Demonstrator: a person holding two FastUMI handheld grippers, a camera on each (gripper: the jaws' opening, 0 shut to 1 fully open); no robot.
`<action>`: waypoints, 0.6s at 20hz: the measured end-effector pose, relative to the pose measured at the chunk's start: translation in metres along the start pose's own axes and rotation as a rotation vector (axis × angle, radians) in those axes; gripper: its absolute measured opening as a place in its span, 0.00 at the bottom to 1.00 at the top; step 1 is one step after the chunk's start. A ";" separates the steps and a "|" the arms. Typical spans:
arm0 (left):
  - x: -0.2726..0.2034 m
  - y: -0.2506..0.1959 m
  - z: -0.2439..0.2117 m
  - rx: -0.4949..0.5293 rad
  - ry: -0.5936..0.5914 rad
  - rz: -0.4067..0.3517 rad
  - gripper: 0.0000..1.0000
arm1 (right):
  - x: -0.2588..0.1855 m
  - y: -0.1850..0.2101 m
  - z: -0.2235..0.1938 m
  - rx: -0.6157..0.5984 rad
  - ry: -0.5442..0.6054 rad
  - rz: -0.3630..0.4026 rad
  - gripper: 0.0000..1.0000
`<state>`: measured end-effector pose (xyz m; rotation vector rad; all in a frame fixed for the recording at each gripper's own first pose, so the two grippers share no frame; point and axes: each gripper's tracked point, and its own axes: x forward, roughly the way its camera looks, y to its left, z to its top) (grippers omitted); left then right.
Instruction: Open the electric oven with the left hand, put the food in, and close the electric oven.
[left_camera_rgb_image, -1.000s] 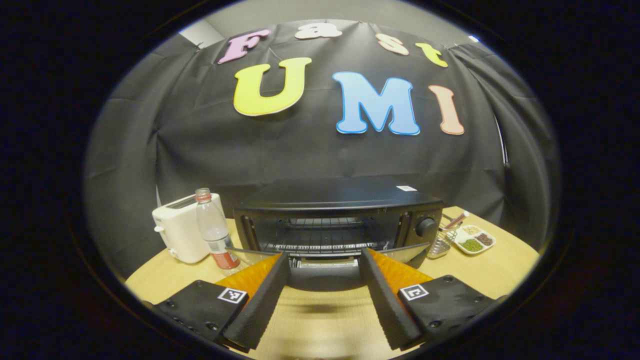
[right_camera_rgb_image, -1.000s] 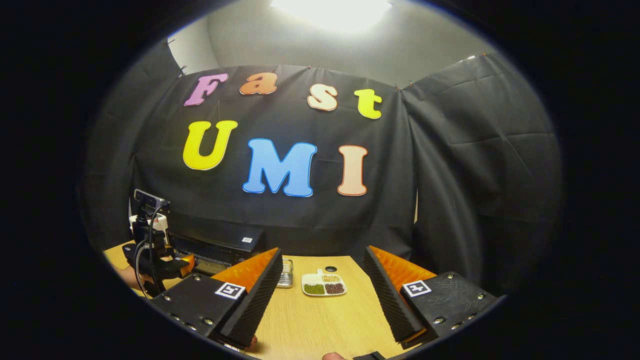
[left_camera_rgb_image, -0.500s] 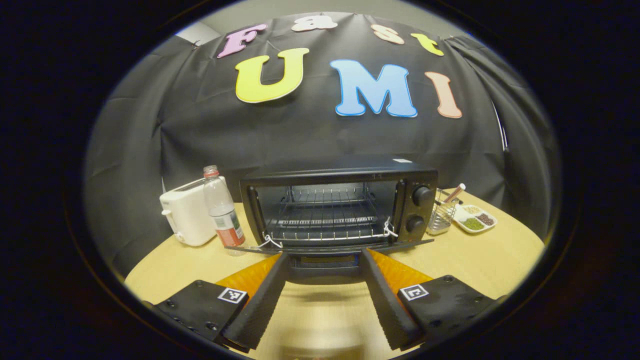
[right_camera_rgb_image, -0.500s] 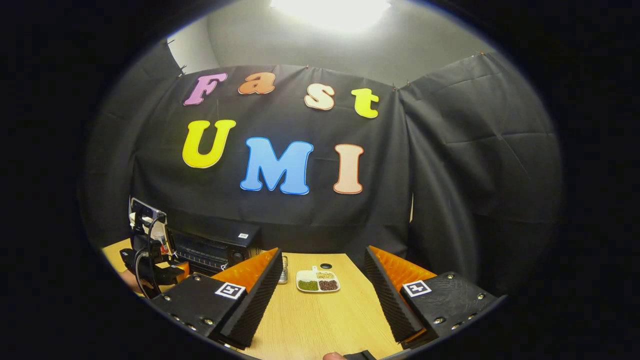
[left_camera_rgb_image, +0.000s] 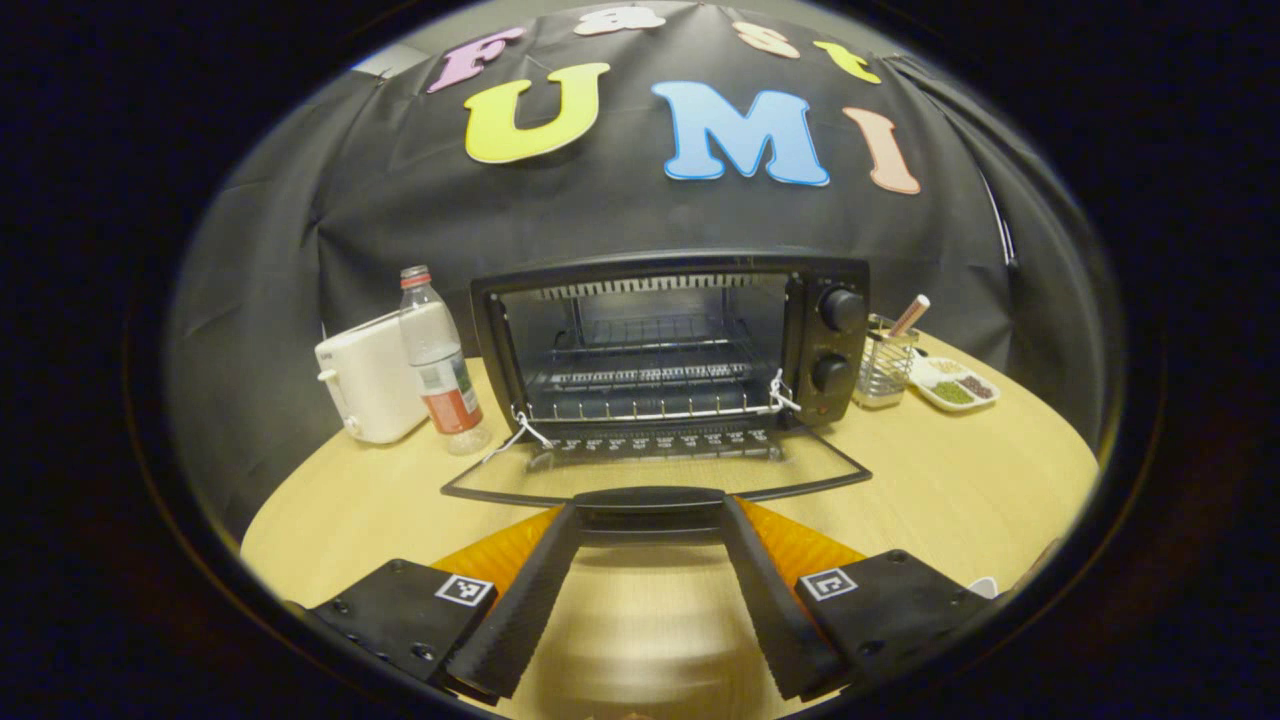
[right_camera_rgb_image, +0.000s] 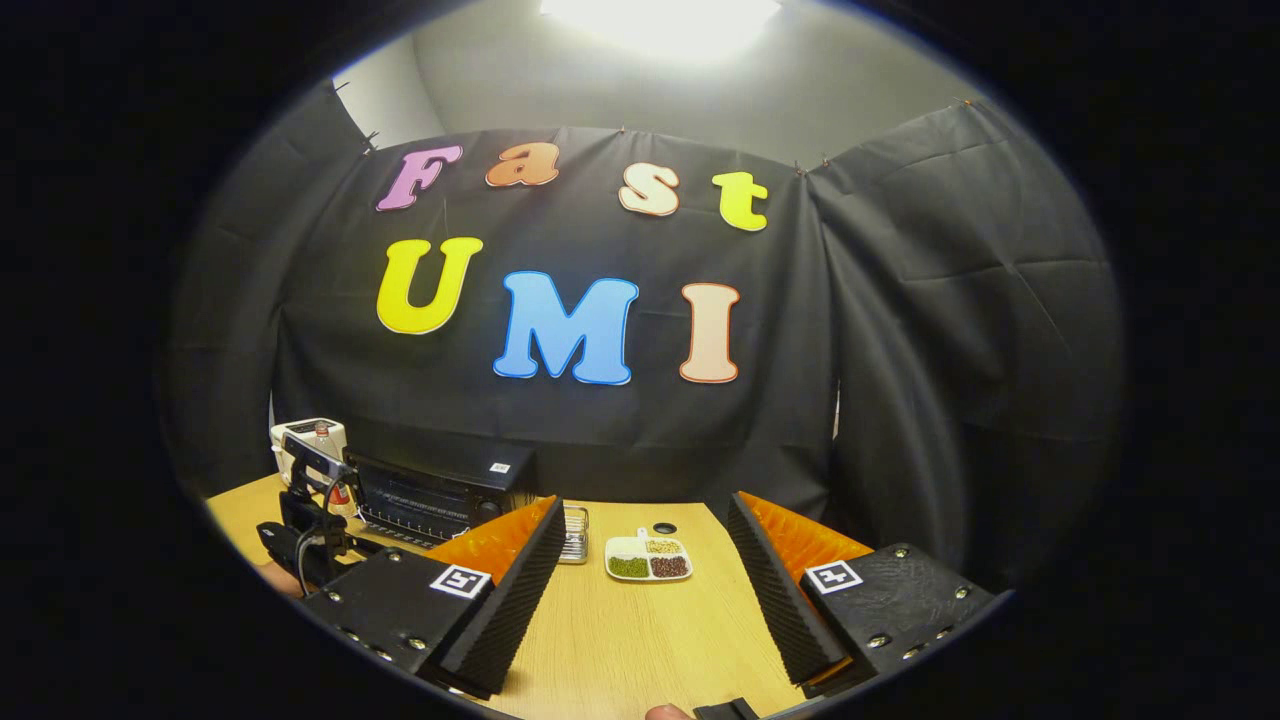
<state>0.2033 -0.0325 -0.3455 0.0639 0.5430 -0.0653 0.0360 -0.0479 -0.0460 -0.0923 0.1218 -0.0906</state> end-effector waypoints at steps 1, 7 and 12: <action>0.001 -0.003 -0.008 0.000 0.020 -0.008 1.00 | 0.000 0.001 -0.001 0.001 0.004 0.007 0.99; -0.019 -0.007 -0.010 0.004 0.016 -0.027 0.96 | 0.001 0.017 -0.010 0.006 0.027 0.068 0.99; -0.068 0.004 0.055 -0.024 -0.131 -0.018 0.95 | 0.007 0.037 -0.024 0.065 0.065 0.154 0.99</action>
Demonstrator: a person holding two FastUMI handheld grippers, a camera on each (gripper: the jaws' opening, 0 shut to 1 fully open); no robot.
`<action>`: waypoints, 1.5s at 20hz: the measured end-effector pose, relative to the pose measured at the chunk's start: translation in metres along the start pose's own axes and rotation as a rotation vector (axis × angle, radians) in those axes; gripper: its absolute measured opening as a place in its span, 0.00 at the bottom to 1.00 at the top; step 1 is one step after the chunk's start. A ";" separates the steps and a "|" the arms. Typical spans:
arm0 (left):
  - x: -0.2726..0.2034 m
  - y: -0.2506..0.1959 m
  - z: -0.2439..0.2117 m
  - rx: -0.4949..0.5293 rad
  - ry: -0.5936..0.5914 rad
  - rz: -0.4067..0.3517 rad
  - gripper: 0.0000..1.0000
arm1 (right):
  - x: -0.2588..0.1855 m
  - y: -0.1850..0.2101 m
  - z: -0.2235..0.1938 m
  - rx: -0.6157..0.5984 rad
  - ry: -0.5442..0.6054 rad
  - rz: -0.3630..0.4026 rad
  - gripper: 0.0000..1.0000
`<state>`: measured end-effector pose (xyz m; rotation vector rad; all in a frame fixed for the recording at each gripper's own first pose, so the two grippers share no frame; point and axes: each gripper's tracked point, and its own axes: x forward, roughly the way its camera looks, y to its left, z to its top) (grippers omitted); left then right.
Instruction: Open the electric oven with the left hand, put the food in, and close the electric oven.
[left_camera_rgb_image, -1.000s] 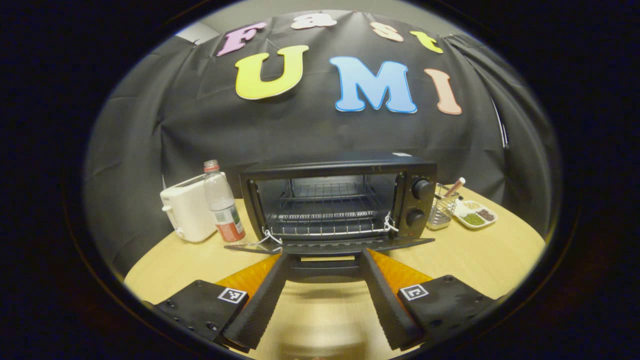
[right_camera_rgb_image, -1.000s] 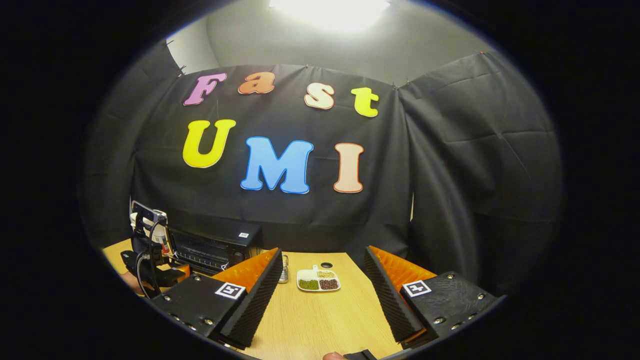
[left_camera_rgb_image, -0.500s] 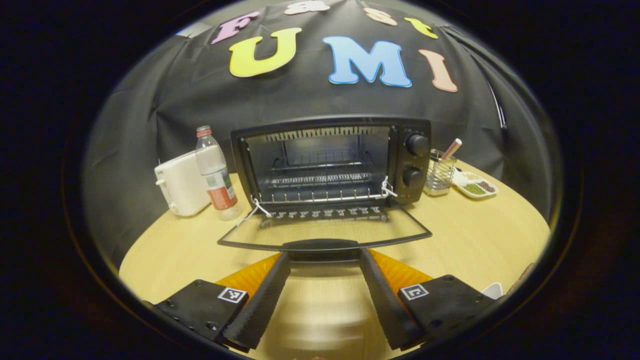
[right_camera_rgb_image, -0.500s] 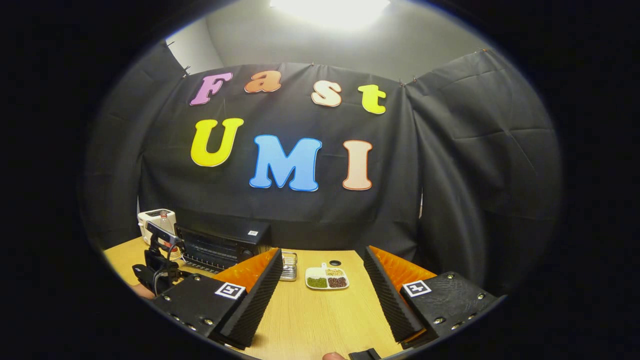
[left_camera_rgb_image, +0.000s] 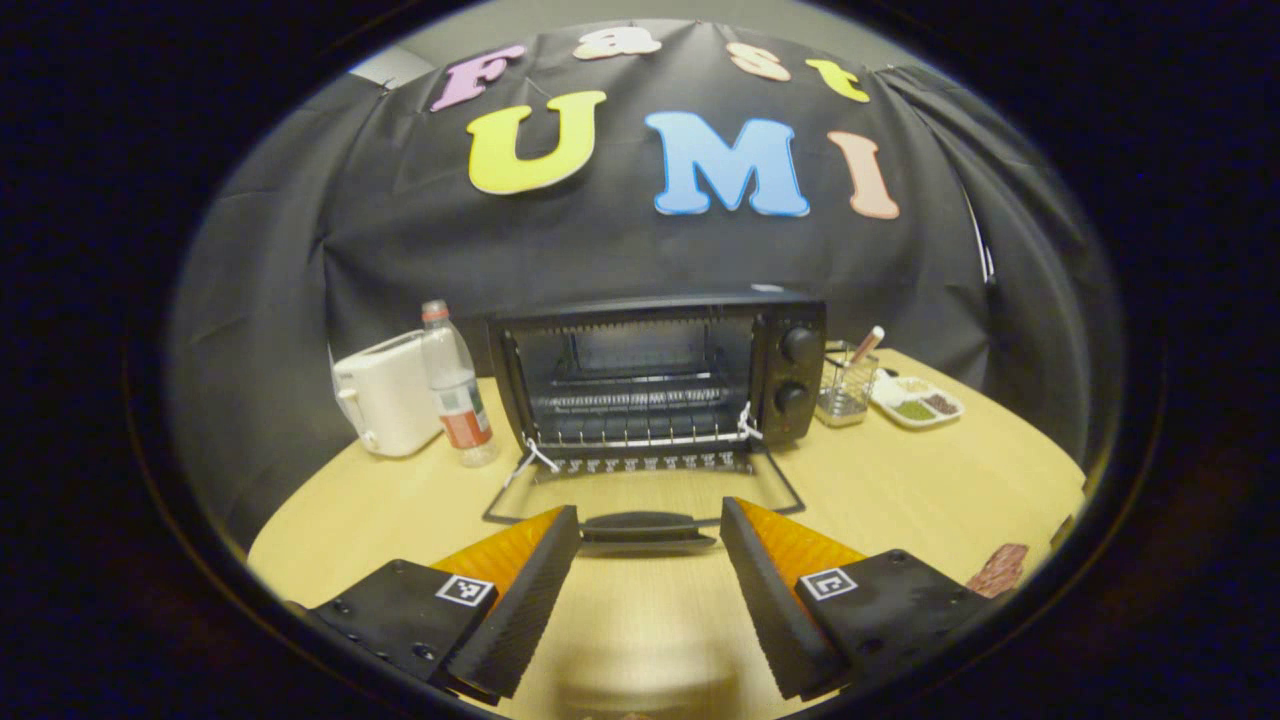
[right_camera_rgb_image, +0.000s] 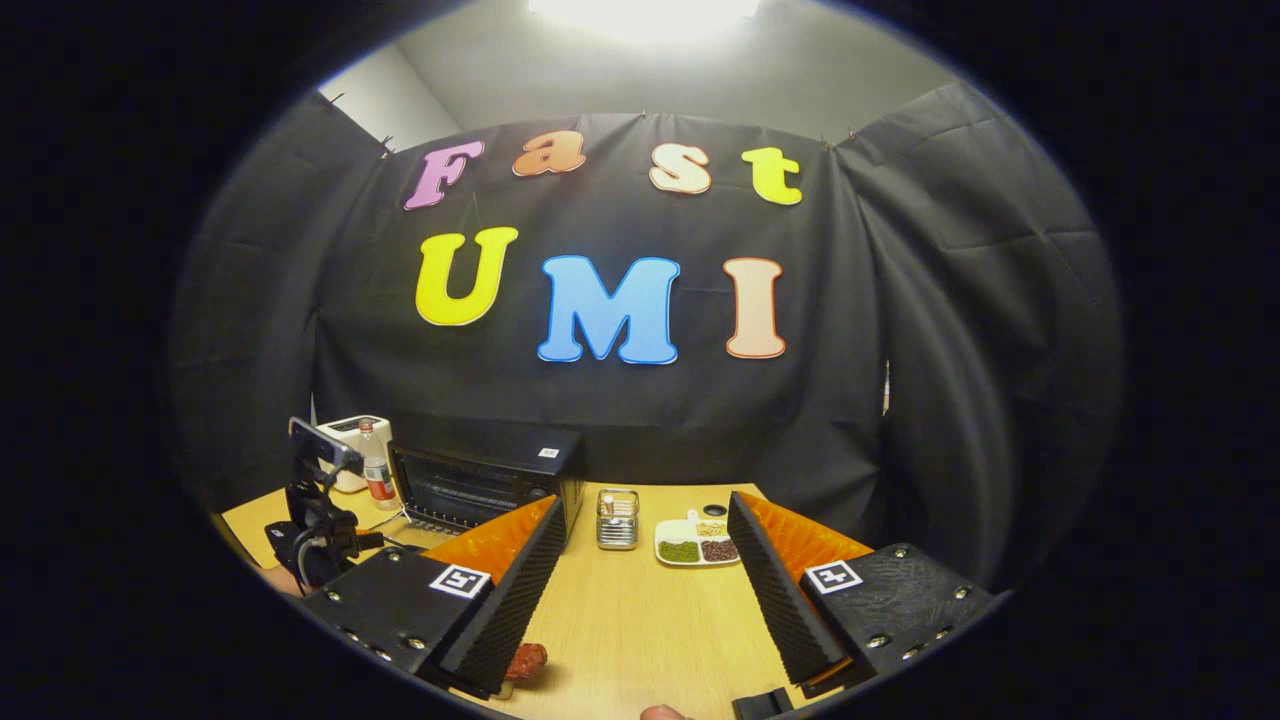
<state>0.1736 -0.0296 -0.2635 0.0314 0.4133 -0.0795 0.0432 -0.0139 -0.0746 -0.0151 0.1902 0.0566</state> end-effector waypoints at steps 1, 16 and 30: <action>-0.011 0.003 0.015 -0.013 -0.030 0.006 0.95 | 0.003 0.006 -0.005 0.016 0.014 0.028 0.99; -0.182 0.031 0.125 -0.041 -0.346 0.101 0.97 | 0.013 0.064 -0.142 0.344 0.476 0.293 1.00; -0.219 0.072 0.119 -0.072 -0.360 0.199 0.99 | 0.001 0.108 -0.237 0.774 0.875 0.324 0.70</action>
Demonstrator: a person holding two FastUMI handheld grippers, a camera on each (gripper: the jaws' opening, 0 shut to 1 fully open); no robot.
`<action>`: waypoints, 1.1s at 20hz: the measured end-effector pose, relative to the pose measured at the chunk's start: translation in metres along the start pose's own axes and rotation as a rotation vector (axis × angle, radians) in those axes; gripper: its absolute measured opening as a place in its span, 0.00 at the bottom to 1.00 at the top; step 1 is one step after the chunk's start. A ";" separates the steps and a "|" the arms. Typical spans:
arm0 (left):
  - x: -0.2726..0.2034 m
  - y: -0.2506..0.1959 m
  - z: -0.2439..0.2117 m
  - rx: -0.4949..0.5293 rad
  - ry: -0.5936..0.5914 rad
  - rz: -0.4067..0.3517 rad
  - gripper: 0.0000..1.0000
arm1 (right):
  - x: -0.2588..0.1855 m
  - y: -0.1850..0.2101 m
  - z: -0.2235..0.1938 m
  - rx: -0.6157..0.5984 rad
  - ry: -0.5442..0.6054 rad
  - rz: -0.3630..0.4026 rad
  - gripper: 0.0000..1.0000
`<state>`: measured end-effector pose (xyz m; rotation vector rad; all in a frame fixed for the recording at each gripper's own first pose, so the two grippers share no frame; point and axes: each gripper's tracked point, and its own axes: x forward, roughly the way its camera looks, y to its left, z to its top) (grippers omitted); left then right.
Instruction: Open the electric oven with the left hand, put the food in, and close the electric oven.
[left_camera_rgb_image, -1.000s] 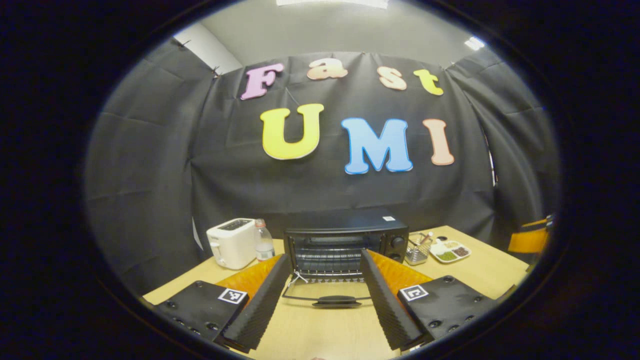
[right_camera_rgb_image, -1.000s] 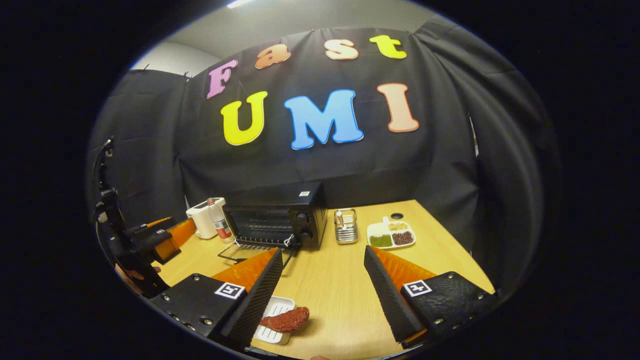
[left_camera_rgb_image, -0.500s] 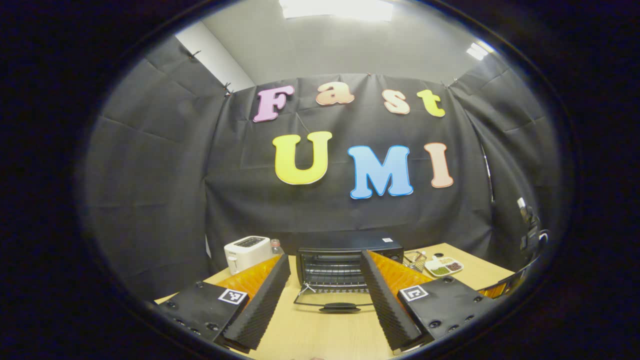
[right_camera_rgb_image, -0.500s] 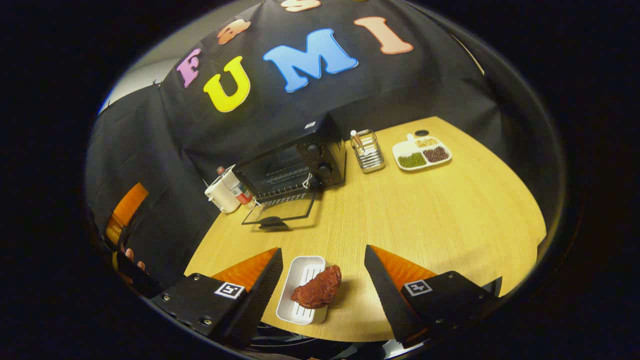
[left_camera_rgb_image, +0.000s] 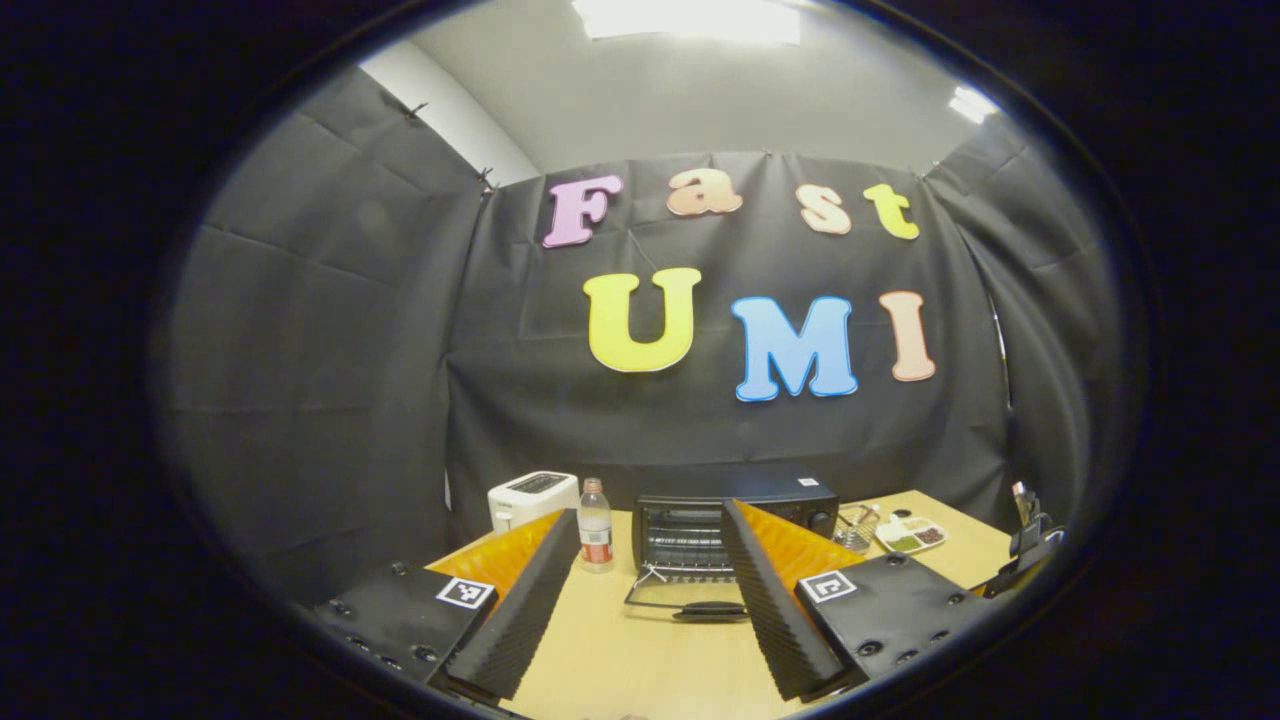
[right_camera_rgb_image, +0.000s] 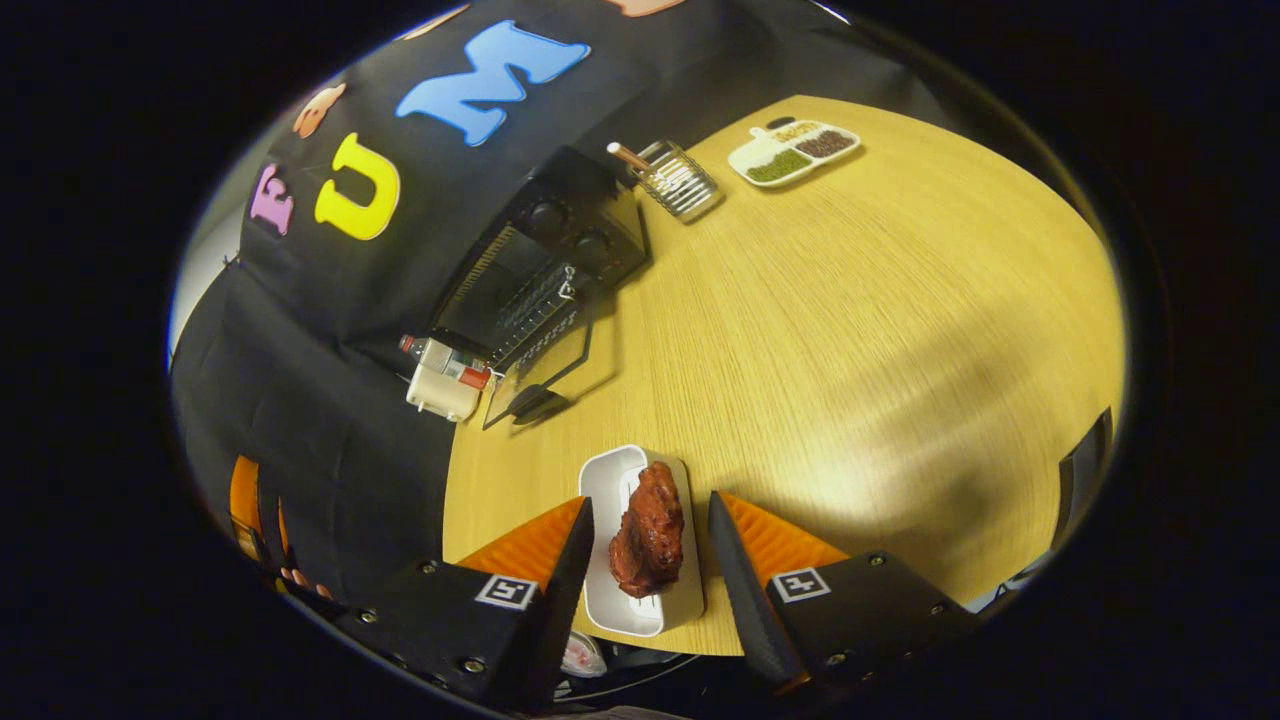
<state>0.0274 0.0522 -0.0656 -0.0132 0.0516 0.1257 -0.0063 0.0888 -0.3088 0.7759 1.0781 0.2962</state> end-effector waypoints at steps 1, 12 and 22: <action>-0.001 0.001 -0.002 -0.004 0.005 0.001 0.99 | 0.002 -0.001 -0.003 0.030 0.011 0.008 0.71; 0.012 -0.003 -0.015 -0.004 0.026 -0.012 0.99 | -0.002 0.023 0.000 0.022 0.005 0.058 0.12; 0.067 -0.006 -0.014 -0.031 0.014 -0.068 1.00 | 0.002 0.108 0.057 0.003 -0.089 0.168 0.12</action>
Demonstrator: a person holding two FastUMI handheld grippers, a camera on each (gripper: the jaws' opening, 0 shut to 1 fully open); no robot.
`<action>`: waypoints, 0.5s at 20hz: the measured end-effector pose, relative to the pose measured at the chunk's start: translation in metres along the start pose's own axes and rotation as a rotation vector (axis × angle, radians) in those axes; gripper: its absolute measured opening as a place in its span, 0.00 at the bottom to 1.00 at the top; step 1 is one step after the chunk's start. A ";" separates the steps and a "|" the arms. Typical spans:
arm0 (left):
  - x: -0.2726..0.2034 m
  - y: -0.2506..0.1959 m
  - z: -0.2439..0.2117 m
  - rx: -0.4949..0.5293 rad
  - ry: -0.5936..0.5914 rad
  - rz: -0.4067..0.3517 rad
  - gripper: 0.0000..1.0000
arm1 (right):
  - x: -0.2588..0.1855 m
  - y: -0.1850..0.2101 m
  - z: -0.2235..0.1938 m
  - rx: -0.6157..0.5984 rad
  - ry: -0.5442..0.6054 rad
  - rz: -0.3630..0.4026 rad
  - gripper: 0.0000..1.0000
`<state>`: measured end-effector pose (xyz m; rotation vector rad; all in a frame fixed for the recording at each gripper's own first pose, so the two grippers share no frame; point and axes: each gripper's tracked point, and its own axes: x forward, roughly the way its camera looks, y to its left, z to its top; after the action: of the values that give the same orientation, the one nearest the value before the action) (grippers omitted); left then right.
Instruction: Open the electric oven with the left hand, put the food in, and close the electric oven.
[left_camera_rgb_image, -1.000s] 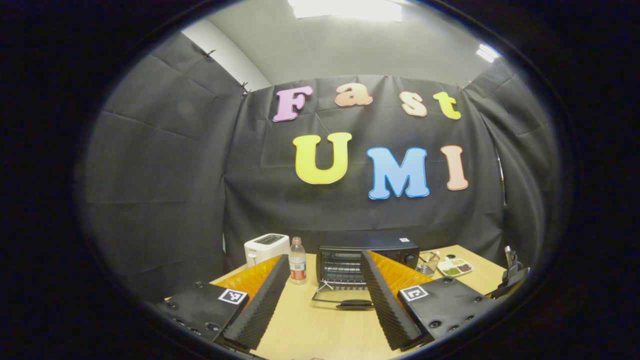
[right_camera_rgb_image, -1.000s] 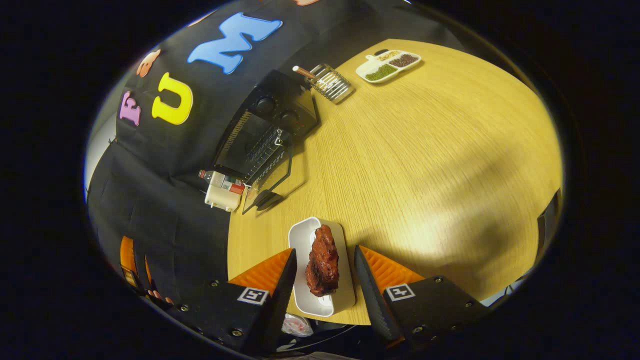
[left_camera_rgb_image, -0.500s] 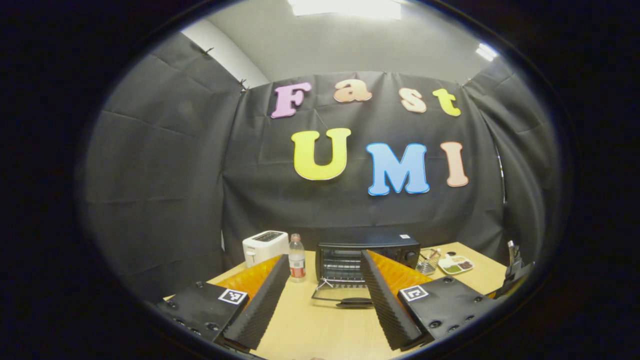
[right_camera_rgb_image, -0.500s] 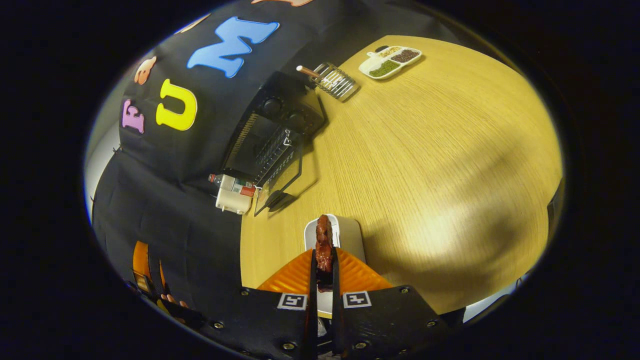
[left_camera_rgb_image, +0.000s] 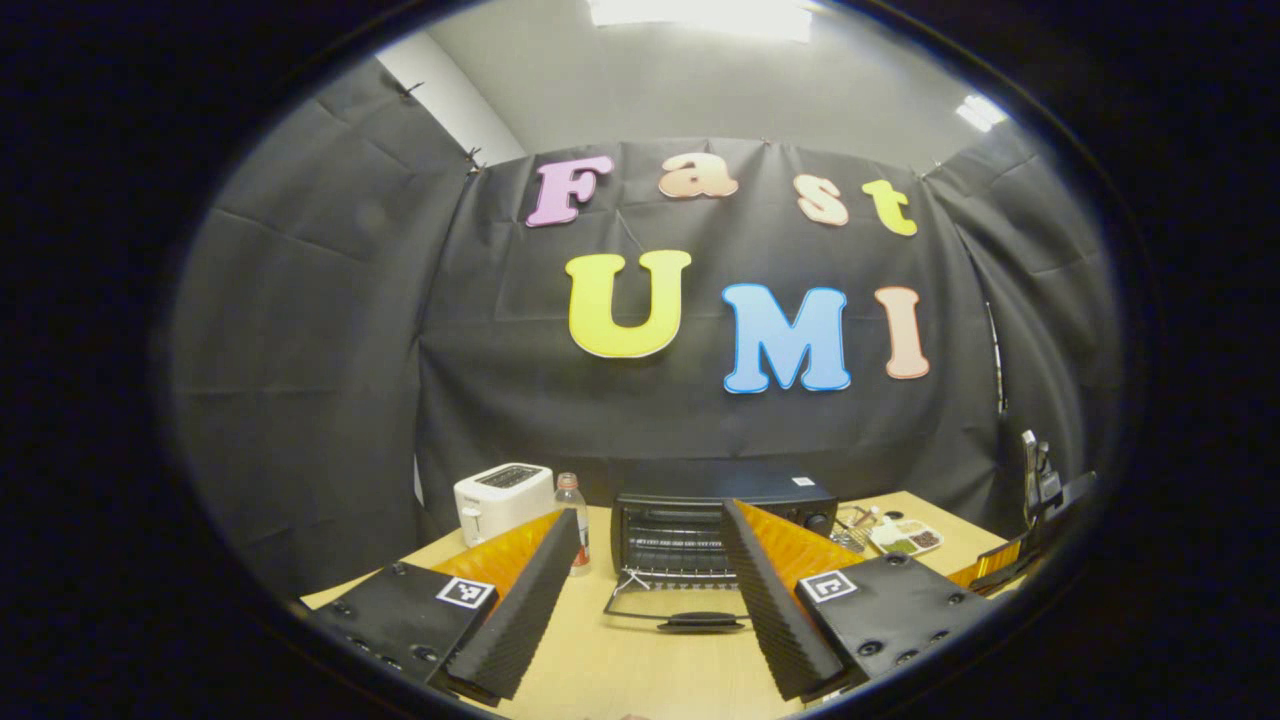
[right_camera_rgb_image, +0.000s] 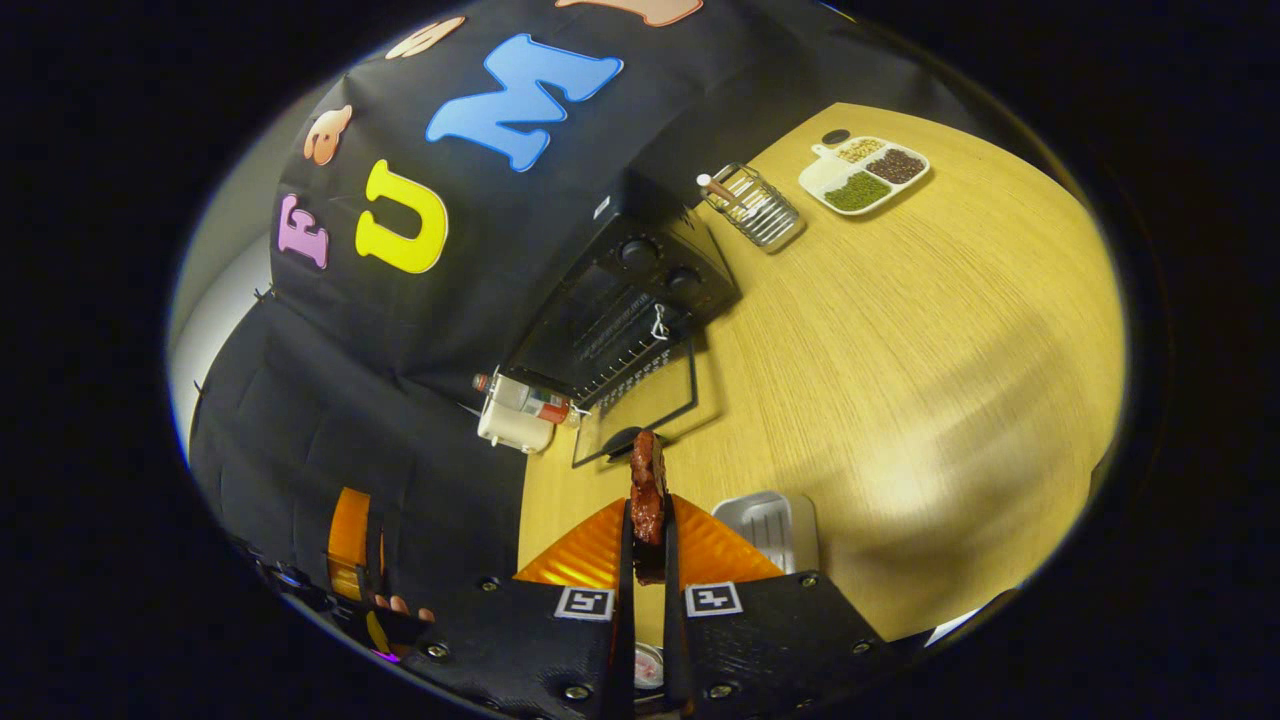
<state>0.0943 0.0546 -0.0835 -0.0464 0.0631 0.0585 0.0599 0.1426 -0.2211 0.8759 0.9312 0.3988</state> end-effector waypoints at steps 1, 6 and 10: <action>0.006 0.002 -0.001 -0.002 0.001 -0.003 1.00 | 0.006 0.007 0.005 0.004 -0.009 0.010 0.12; 0.034 0.019 0.000 0.004 0.003 -0.003 0.99 | 0.041 0.036 0.025 0.016 -0.048 0.053 0.11; 0.051 0.040 -0.003 0.019 0.012 0.012 0.99 | 0.077 0.049 0.038 0.040 -0.081 0.052 0.12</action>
<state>0.1425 0.0970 -0.0913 -0.0277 0.0764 0.0701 0.1372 0.2029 -0.2113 0.9475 0.8452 0.3874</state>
